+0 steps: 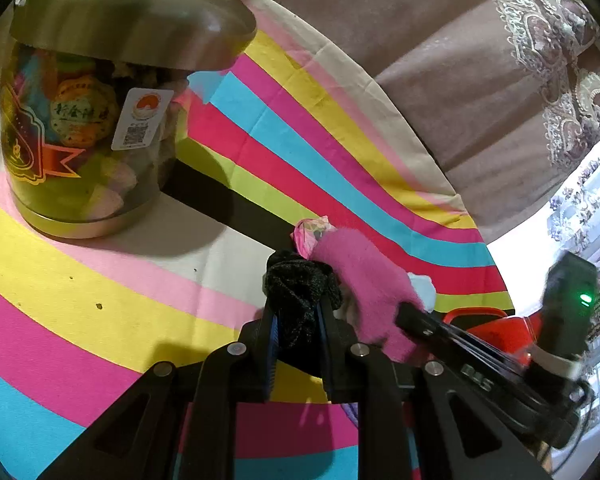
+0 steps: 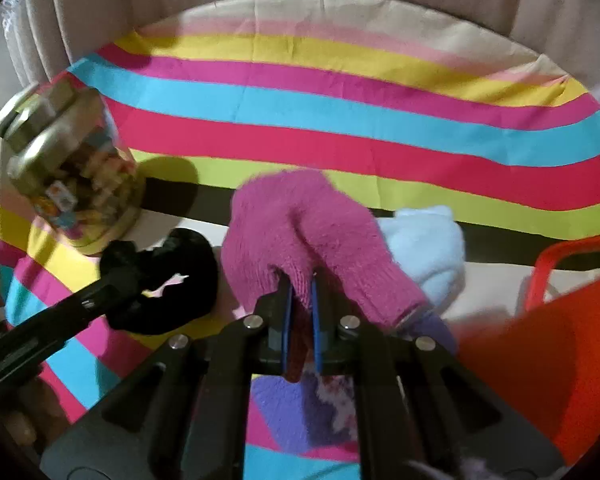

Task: Organize soft objects
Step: 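Carry the black glove and pink glove over the white box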

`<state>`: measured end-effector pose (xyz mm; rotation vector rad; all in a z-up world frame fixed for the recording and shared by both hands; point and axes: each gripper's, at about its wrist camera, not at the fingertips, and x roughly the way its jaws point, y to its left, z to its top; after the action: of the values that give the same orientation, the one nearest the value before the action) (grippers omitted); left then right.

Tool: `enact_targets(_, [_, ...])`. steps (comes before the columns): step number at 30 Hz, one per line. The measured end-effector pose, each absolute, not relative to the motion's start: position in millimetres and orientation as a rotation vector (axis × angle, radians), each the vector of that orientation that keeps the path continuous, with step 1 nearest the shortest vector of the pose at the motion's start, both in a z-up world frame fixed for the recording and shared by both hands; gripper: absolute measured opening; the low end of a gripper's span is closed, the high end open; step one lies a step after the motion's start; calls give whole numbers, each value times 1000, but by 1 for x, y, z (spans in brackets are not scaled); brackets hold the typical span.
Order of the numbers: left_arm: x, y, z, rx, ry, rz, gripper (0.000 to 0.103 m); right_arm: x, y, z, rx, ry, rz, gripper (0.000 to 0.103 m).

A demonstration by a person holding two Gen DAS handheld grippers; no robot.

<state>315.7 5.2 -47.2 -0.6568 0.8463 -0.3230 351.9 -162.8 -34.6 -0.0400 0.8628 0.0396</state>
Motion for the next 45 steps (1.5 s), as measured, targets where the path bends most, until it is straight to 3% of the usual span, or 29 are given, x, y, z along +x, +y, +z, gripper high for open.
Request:
enact_targets(11, [309, 6, -42, -653, 820, -318, 18, 278, -157, 4, -47, 759, 64, 11])
enact_targets(30, [277, -15, -18, -539, 789, -335, 18, 178, -185, 13, 4, 751, 85, 11])
enact_targets(45, [221, -104, 33, -375, 771, -563, 18, 84, -278, 14, 85, 738, -103, 11])
